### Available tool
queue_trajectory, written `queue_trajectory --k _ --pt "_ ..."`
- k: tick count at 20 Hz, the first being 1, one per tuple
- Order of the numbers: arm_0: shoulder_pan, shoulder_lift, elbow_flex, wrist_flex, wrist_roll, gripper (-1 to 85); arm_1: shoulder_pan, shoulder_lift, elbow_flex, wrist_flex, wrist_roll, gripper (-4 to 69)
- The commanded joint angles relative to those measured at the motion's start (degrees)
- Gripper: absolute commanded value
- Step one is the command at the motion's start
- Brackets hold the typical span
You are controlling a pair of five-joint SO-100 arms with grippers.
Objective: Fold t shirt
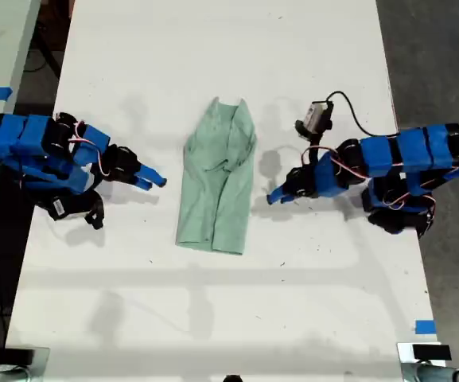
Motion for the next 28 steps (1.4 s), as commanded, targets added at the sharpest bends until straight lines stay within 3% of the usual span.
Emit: queue_trajectory --k 1,8,17,18,20,21,24,25,28 --pt "6.06 -4.83 -3.87 -3.87 -5.19 17.3 -3.87 -10.9 -11.87 -2.29 1.93 19.4" --pt "8.35 -34.28 -13.62 -13.71 -5.01 21.0 -7.73 -34.72 -32.08 0.09 2.11 21.6" --pt "8.53 -65.57 -33.31 -14.33 -3.87 21.4 -8.96 -44.47 -39.9 1.05 1.93 21.5" --pt "8.7 -67.94 -35.24 -14.33 -3.34 20.1 -9.14 -45.26 -40.69 1.67 2.2 21.5" --pt "8.79 -71.89 -38.06 -14.06 -2.37 -0.2 -9.4 -46.58 -42.1 2.81 2.64 21.5" --pt "8.96 -72.77 -38.76 -14.15 -2.29 -0.2 -9.58 -47.29 -42.71 2.81 2.9 21.3" --pt "8.96 -72.25 -38.94 -13.97 -2.37 -0.2 -10.11 -51.24 -46.05 2.64 2.81 16.2" --pt "8.96 -72.07 -39.11 -13.97 -2.37 -0.2 -9.93 -52.65 -46.85 2.64 2.72 0.8" --pt "9.76 -72.07 -40.08 -13.89 -2.29 -0.2 -10.11 -54.67 -49.13 3.6 3.16 0.6"
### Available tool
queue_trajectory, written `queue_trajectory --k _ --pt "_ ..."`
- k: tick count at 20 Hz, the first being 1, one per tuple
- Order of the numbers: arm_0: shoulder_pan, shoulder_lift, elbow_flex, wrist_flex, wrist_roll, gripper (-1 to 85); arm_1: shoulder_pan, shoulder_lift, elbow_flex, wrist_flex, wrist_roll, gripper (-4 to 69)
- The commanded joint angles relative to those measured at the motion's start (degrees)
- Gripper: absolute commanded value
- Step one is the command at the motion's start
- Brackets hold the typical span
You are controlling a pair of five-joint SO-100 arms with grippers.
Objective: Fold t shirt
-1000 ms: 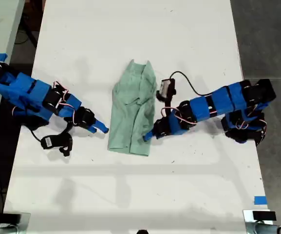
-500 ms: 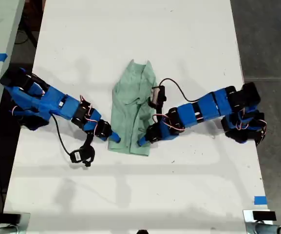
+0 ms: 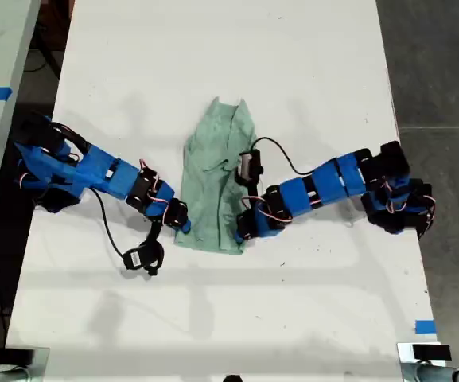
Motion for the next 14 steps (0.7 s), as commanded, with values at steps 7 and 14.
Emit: queue_trajectory --k 7,14 --pt "0.35 1.58 -19.6 17.31 0.09 -0.2 -0.97 3.52 -16.88 13.8 0.35 0.6" --pt "-28.65 8.09 -34.8 37.53 15.38 -0.2 21.27 24.35 -15.03 20.3 -10.99 0.6"
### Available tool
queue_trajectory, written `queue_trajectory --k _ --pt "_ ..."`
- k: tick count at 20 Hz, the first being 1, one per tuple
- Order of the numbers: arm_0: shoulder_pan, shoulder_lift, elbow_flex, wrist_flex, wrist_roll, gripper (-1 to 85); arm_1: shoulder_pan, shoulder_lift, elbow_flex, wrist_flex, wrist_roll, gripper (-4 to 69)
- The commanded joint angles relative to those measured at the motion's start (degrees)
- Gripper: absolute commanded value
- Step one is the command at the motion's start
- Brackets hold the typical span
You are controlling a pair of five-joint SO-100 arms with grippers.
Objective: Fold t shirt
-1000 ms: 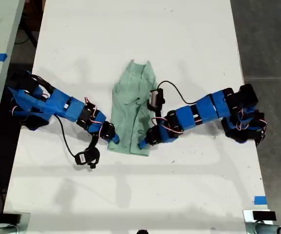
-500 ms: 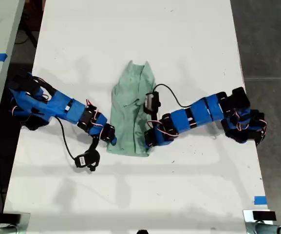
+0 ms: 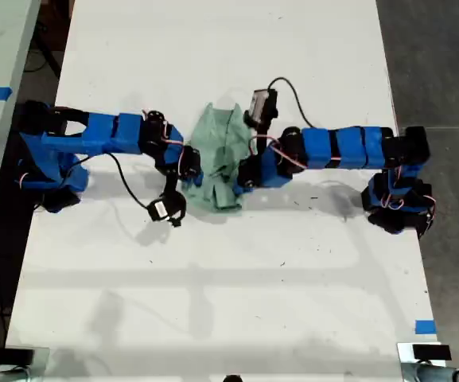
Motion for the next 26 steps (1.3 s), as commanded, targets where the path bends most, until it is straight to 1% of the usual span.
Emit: queue_trajectory --k 1,2,4,5,6,7,8,9,10,12,13,14,15,16,17,19,21,22,23,24,25,26 --pt "-13.89 5.62 -7.82 6.59 6.15 -0.2 12.22 9.67 -2.55 1.93 -5.98 0.6" --pt "-17.75 5.62 -10.11 8.09 8.09 -0.2 16.7 10.9 -1.93 2.11 -7.29 0.6" --pt "-24.17 5.54 -11.6 8.79 10.37 -0.2 24.17 11.34 -1.58 2.2 -8.96 0.7" --pt "-26.98 5.27 -12.04 8.79 11.25 6.6 27.25 11.34 -1.41 1.58 -9.23 2.1" --pt "-29.44 4.75 -12.66 8.79 12.13 16.5 29.71 11.34 -1.32 0.88 -10.2 6.2" --pt "-31.9 4.13 -13.89 9.84 12.92 22.4 31.9 11.34 -1.76 0.97 -11.34 16.3" --pt "-34.01 3.78 -15.82 11.51 13.8 24.5 34.1 11.69 -2.81 2.37 -12.22 23.1" --pt "-35.68 3.78 -17.75 12.83 14.5 25.0 36.12 12.74 -3.43 3.87 -13.18 25.8" --pt "-36.83 4.13 -20.3 14.06 15.56 24.7 37.97 14.68 -3.43 5.1 -13.97 26.0" --pt "-37.88 6.68 -23.91 15.56 17.14 20.9 41.4 18.81 -3.34 7.91 -15.56 25.6" --pt "-38.32 9.23 -23.99 15.56 17.67 14.8 43.15 21.09 -3.08 9.67 -16.17 25.5" --pt "-38.41 11.87 -23.82 15.91 18.28 2.3 44.82 23.29 -2.9 12.04 -17.4 6.7" --pt "-38.32 15.21 -23.12 16.17 18.98 -0.2 46.32 25.84 -2.46 15.29 -17.84 0.8" --pt "-37.53 19.07 -22.32 16.44 19.86 -0.2 47.2 28.83 -1.32 18.28 -18.63 0.8" --pt "-36.12 24.43 -20.57 16.52 20.21 -0.2 47.37 33.4 1.41 19.95 -19.34 0.8" --pt "-30.85 37.97 -15.29 16.61 19.07 -0.2 44.74 46.76 11.25 20.92 -20.04 1.1" --pt "-20.13 51.33 -6.68 15.21 13.45 -0.2 38.58 61.44 21.97 20.83 -18.63 1.2" --pt "-15.21 58.01 2.2 11.78 10.81 -0.2 33.75 66.53 27.16 20.21 -16.61 1.2" --pt "-11.34 65.3 14.06 5.8 8.35 -0.2 28.48 70.05 34.01 18.11 -13.71 1.2" --pt "-7.47 72.42 26.54 -1.05 7.12 -0.2 22.06 73.48 42.63 13.62 -11.43 1.2" --pt "-5.45 78.57 37.79 -6.06 6.5 -0.2 17.67 76.82 51.77 8.88 -9.67 1.2" --pt "-3.96 84.37 48.25 -10.11 5.54 -0.2 15.38 80.51 60.47 5.19 -8.7 1.3"
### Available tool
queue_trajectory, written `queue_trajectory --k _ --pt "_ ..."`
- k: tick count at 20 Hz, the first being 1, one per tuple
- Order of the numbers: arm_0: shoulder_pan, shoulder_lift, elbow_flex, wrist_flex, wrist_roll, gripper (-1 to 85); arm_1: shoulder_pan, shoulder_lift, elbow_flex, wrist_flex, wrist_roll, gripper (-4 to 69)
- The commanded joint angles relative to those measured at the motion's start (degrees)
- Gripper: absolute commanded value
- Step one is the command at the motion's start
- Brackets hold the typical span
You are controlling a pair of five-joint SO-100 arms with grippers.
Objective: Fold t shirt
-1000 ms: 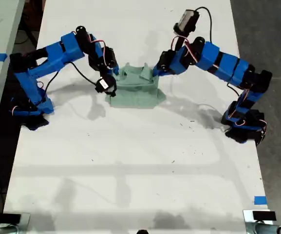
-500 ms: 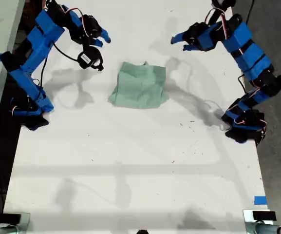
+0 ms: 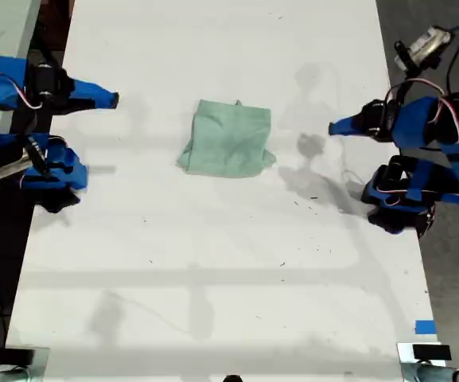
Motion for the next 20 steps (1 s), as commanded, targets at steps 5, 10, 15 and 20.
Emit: queue_trajectory --k 5,10,15,20 --pt "9.32 37.44 62.49 -24.87 -4.92 8.2 -12.22 37.79 51.24 -18.19 0.0 1.3" --pt "5.27 43.15 74.71 -24.08 -2.55 -0.1 -9.84 38.94 64.78 -18.46 5.54 1.5" --pt "5.1 43.15 75.32 -23.38 -3.08 -0.1 -8.35 38.94 66.36 -17.84 7.65 1.5" --pt "5.1 43.15 75.32 -23.12 -3.08 -0.1 -8.35 38.94 66.53 -17.67 8.09 1.5"
